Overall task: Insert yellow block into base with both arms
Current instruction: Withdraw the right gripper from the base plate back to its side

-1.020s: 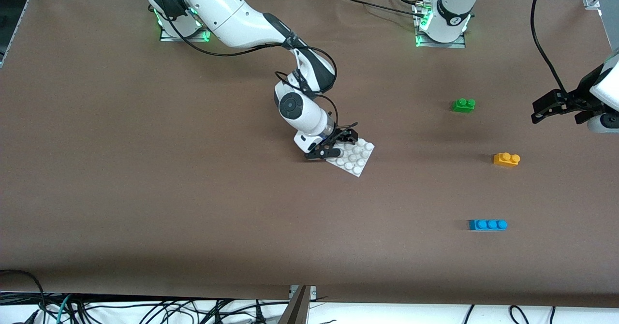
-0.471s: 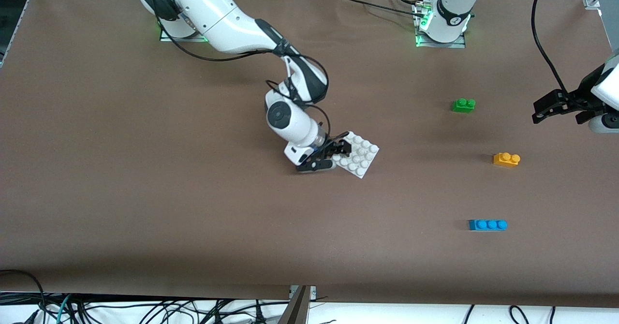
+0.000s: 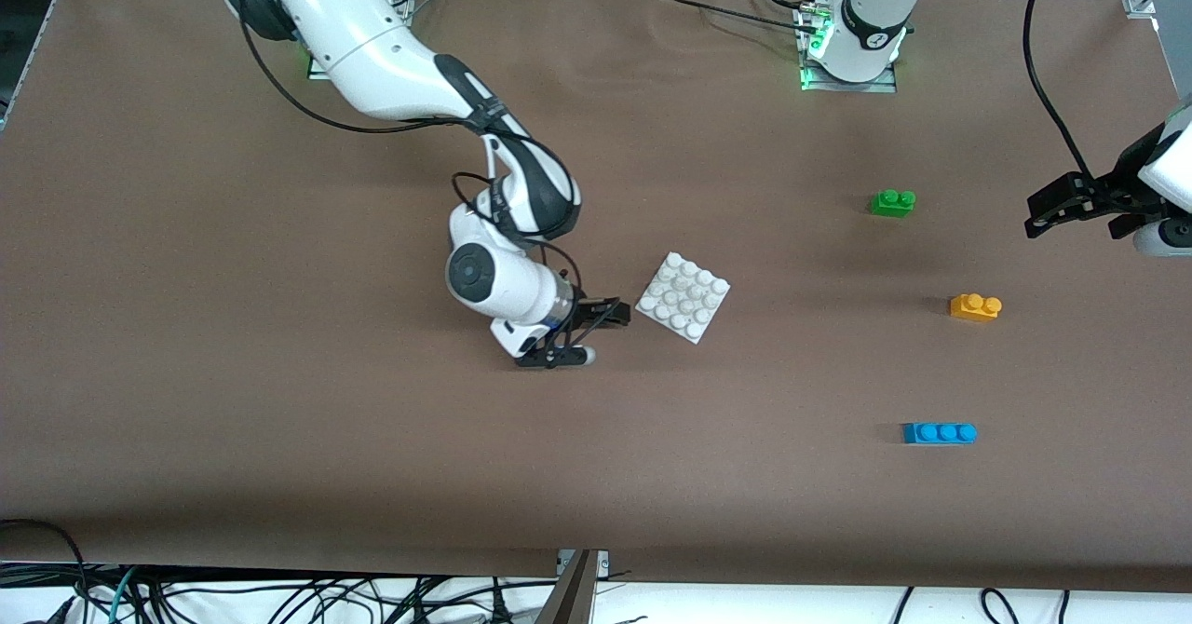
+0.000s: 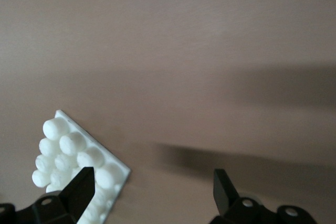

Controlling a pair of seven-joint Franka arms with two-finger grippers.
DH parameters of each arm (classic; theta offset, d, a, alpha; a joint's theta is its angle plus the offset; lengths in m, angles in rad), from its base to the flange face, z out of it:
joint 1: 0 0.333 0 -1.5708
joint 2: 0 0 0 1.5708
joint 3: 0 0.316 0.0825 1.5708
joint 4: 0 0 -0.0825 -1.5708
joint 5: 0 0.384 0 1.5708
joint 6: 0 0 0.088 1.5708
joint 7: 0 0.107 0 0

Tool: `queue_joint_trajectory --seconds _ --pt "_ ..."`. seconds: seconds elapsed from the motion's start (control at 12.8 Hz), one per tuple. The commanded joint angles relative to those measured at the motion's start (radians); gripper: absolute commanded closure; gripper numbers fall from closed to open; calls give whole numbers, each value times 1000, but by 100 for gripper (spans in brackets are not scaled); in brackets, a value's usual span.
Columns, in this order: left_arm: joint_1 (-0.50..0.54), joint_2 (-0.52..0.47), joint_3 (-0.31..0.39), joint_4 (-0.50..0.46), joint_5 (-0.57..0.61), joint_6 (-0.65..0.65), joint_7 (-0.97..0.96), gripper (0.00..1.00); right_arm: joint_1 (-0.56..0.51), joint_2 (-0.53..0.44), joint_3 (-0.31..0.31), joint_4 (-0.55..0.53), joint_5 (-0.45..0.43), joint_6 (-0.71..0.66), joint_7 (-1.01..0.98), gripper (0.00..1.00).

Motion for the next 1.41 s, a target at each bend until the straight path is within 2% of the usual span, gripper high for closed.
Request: queue_joint_trajectory --seconds 0.0,0.16,0.39,0.55,0.78,0.86,0.94,1.02,1.1,1.18,1.25,1.33 --pt "5 10 -1 22 -5 -3 8 0 -57 -89 -62 -25 -3 -175 -21 0" --pt "5 10 -1 22 -5 -3 8 0 -74 -117 -150 -25 -3 -271 -65 0" --pt "5 10 -1 22 -5 -3 7 0 -77 -131 -317 -27 4 -438 -193 0" --pt "5 10 -1 22 -5 -3 7 0 -85 -139 -414 -27 6 -490 -303 0" --pt "5 12 -1 22 -5 -3 7 0 -106 -177 -500 -101 -17 -501 -370 0" --pt "5 12 -1 22 -5 -3 7 0 -125 -233 -504 -149 -67 -477 -365 0" --pt "5 12 1 22 -4 -3 7 0 -151 -305 -488 -212 -176 -437 -359 0" --pt "5 13 1 22 -4 -3 5 0 -192 -374 -430 -271 -281 -405 -359 0" --pt "5 15 -2 24 -4 -3 4 0 -274 -451 -334 -339 -358 -371 -357 0" --pt "4 12 -2 19 -1 1 -4 0 -359 -541 -222 -408 -420 -343 -359 0" --pt "2 5 -8 22 4 -8 -2 0 -417 -622 -155 -459 -474 -343 -359 0" --pt "0 7 -17 22 13 -8 -1 0 -430 -687 -140 -500 -489 -354 -339 0"
